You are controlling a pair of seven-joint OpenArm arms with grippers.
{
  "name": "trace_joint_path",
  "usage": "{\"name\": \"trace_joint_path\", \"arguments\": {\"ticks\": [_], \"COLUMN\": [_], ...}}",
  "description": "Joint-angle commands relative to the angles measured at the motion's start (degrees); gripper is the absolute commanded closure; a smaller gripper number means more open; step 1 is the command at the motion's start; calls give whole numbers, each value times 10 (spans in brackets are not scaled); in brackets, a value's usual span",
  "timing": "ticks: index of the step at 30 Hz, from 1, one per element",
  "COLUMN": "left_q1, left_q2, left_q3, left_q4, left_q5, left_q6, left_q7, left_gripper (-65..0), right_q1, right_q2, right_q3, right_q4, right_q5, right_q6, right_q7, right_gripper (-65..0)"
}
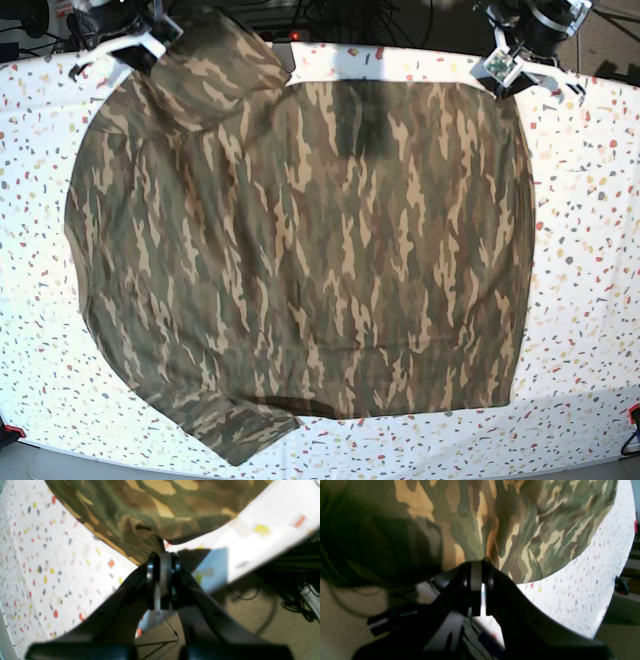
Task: Fold the T-shirt properly
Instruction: 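Grasp the shoulder edge with both grippers and pull it toward the robot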
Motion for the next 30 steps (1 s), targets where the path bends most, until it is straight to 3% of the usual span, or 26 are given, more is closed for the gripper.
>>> {"name": "trace_joint_path", "arguments": {"ticks": [1,10,13,19,25,30], "left_q1": [12,70,82,81,57,9], "left_q2": [-5,-6,-7,-7,-7,-7], "left_q3": [-2,-2,-2,-2,-2,-2], "left_q4": [12,35,50,93,119,119], "left_q5": [-2,-1,-2,-2,-2,-41], "left_q6": [8,15,28,29,29,29], "left_q7": [-12,-16,-15,-14,-12,22], "left_gripper": [0,0,0,0,0,0], "right_q1": [-21,-129,-149,-155,-110,-24], "right_q2": [7,7,4,-1,0,0], "right_q3": [4,4,4,5,31,54], "right_q4": [10,10,10,19,63,68], "right_q5": [-14,-58,-73,-120,-98,13], "right_q6": [-18,-114,-129,-195,-187,-87], "right_q7": [4,2,-2,-8,-8,-8], "right_gripper": [0,0,0,0,0,0]}}
